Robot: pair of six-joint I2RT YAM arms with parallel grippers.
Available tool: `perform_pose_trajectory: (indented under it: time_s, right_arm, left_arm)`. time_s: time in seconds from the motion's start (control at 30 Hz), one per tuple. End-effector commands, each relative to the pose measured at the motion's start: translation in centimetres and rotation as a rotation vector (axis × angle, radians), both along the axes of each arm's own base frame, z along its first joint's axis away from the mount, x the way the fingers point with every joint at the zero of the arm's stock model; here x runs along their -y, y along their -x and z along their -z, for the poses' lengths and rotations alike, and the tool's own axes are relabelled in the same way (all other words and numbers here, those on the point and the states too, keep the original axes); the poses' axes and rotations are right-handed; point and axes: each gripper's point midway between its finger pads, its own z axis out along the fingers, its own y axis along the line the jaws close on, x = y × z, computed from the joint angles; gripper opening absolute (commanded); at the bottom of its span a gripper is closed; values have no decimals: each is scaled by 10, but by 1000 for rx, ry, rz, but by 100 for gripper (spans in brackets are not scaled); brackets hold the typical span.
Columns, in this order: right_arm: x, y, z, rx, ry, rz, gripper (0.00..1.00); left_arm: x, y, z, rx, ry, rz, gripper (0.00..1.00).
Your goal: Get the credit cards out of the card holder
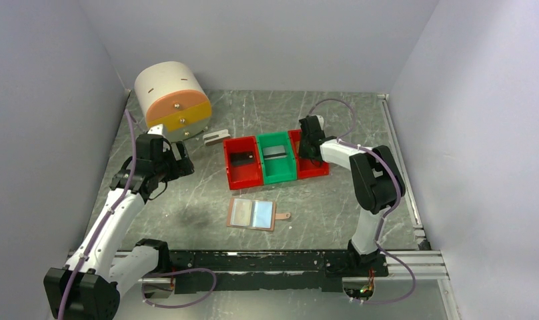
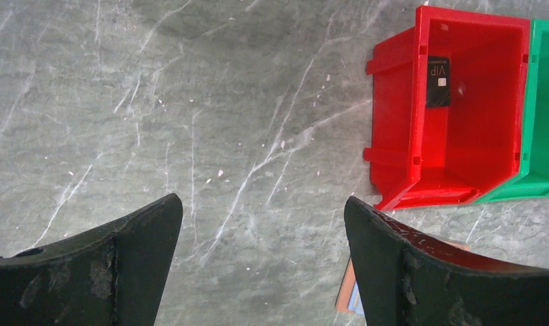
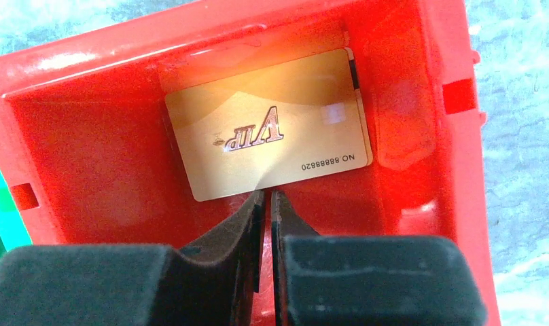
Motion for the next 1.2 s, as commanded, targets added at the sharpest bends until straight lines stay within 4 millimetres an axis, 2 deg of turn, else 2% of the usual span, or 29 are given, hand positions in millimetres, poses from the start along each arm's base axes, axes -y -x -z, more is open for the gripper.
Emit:
perform_pose_trajectory:
  time_s: [0.0,0.27,0.53,0.97,1.1,1.17]
  right_arm:
    - [6,-1,3,-5,26,12,13]
    - [0,14,-29,42,-55,-5,17]
    - [-9,42,-22,-9,-119,-49,19]
    - [-32,61,-28,-26,-166,-106,20]
    - [-21,60,-31,-12,-120,-62,21]
    - [-17,59,-43,17,-102,-51,23]
  left_arm:
    - [2,-3,-2,16,9,19,94]
    - [4,-4,0,8,11,29,94]
    - [5,-3,-1,12,15,31,94]
    - [5,-3,-1,12,16,34,94]
    - [5,-3,0,9,15,33,94]
    - [5,-3,-1,12,17,35,94]
